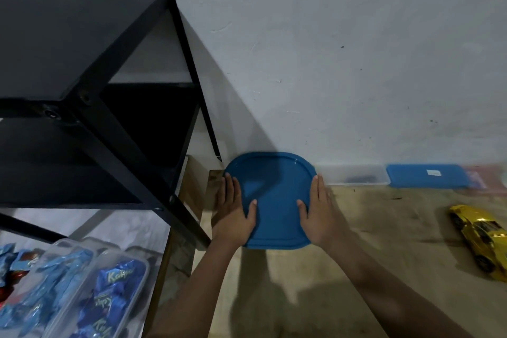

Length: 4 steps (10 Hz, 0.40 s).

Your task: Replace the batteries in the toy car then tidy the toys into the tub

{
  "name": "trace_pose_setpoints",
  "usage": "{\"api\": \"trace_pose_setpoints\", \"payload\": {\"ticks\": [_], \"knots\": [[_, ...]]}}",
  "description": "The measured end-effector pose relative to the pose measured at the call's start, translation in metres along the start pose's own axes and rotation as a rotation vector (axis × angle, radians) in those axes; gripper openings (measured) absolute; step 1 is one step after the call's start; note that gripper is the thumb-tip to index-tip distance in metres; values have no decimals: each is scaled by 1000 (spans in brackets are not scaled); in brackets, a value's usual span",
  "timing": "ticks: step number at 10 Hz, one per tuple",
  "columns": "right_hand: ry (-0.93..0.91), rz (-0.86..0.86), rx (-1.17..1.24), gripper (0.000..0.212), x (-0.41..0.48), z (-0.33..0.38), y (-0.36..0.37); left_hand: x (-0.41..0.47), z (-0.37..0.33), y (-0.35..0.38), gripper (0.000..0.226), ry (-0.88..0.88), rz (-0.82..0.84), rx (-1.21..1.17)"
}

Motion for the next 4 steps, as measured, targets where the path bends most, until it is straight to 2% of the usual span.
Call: {"api": "trace_pose_setpoints", "payload": {"ticks": [3,4], "knots": [[1,26,-78,68,-3,2,-17,-2,-7,-9,71,-30,68,19],[-24,-56,-162,67,-5,1,-15,-6,-10,-7,73,-13,92,-5]]}}
Point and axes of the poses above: each hand's wrist, its own x-axis towards the middle knuckle, its own y-axis out of the palm, z = x × y, the point moved 9 cm from there along x, towards the middle knuckle, and after that the axes turned 12 degrees about -x, right-handed, at the moved point
